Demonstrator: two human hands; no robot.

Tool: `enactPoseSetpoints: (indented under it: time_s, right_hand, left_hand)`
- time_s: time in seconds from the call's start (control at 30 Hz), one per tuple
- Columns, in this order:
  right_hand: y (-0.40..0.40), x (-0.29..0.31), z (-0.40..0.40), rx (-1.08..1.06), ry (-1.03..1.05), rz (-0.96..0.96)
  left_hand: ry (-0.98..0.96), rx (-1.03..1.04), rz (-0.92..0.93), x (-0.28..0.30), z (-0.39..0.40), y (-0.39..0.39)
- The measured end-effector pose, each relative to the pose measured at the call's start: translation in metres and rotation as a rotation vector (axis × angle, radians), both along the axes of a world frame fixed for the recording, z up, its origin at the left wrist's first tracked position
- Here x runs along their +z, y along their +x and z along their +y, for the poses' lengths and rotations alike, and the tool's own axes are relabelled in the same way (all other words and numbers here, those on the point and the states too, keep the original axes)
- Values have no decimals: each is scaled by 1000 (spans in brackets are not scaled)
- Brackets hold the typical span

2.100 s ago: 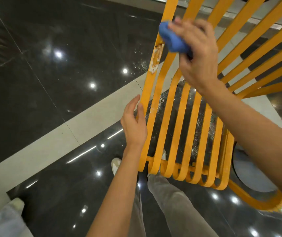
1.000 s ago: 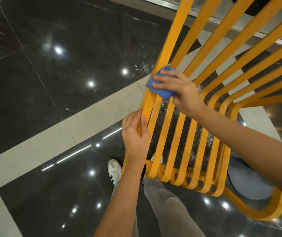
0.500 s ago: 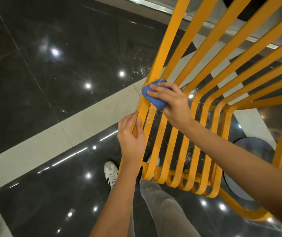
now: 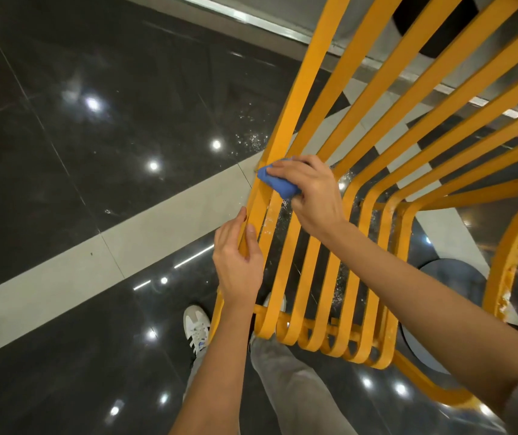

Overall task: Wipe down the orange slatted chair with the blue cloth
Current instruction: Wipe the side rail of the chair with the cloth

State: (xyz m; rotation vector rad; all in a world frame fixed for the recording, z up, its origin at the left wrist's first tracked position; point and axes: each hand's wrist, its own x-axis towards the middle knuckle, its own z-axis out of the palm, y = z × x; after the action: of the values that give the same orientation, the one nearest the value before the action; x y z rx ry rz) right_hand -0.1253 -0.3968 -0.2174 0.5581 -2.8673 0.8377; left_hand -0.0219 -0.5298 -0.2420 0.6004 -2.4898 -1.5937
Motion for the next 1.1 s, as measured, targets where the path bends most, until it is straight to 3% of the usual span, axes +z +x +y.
enactPoseSetpoints:
  time_s: [0.17, 0.37, 0.53, 0.7, 1.0, 1.1]
  right_hand:
    - [-3, -8, -8, -69, 41, 29]
    - [25, 5, 4, 88, -155, -200]
    - [-54, 36, 7, -146, -188, 110]
    - [-43, -2, -10, -220, -69, 99]
    - [81, -19, -33, -261, -614, -224]
    - [58, -5, -20, -572, -946, -283]
  left_hand:
    - [5, 2, -3, -2, 0, 0]
    - [8, 25, 20, 1, 0, 2]
    - [0, 21, 29, -1, 0, 1]
    - [4, 27, 32, -1, 1, 3]
    - [70, 79, 74, 5, -1, 1]
    - [110, 85, 67, 8, 0, 2]
